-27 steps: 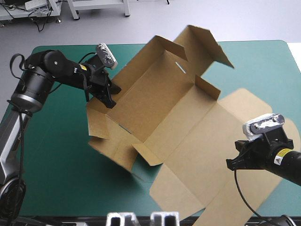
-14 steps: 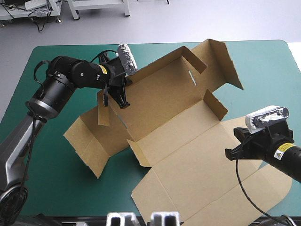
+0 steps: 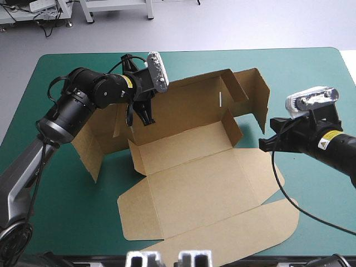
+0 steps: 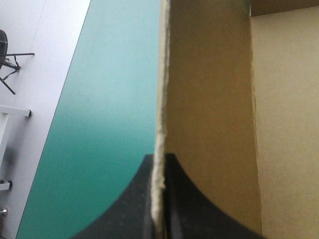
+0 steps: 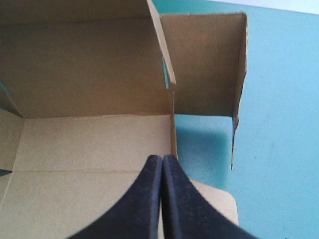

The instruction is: Fold the box

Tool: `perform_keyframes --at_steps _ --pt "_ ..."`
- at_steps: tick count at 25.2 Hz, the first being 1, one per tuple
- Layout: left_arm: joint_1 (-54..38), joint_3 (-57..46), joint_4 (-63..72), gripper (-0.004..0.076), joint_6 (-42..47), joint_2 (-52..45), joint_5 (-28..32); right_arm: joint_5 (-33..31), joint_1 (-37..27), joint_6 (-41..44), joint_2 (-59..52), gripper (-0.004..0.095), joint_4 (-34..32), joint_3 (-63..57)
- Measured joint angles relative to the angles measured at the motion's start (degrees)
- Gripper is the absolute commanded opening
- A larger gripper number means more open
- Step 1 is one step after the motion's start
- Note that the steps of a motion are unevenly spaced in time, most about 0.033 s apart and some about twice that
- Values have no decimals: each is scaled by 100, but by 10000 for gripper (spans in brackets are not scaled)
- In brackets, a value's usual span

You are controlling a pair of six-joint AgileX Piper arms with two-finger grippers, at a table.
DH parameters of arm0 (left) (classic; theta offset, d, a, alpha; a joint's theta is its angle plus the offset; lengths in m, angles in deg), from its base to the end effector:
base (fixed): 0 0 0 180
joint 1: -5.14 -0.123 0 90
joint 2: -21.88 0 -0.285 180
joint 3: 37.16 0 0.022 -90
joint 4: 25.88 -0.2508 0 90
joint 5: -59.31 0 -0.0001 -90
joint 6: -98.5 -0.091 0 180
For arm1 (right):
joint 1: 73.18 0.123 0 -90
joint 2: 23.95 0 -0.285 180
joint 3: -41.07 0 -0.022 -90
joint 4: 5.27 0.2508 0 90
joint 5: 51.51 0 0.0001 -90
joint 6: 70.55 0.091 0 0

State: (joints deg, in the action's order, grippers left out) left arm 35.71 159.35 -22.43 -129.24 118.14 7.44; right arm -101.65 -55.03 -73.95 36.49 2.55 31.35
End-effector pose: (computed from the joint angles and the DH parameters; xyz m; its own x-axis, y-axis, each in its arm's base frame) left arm 0.2922 -0.1776 0.4122 -0.0149 0.8378 -0.5458 0.7850 0.3479 0.5126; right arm 0.1549 0.0608 0.4313 -0.4867 -0.1298 -0.8639 -0.3820 0.9209 0.0769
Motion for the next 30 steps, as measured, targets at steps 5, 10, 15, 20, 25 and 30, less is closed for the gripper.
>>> perform_keyframes --at_steps 5,10,15,20,25,30 --pt "0 0 837 -10 -1295 -63 -174 -288 0 0 782 -20 11 1091" --pt "0 -38 959 -10 -1814 -63 -163 -611 0 23 1722 -20 -192 2268" --pt "0 -517 1030 -10 -2203 -119 418 -1373 -373 22 2853 -20 -54 3629" --pt "37 -1046 1152 -10 -2465 -319 1102 -1990 -781 -151 3556 -20 254 4245" --pt "243 -1555 1110 -10 -2630 -626 1837 -2127 -1035 -261 4013 -20 650 4368" --pt "508 -2087 895 -10 -2851 -784 2408 -2127 -1123 -389 4328 -20 858 4386"
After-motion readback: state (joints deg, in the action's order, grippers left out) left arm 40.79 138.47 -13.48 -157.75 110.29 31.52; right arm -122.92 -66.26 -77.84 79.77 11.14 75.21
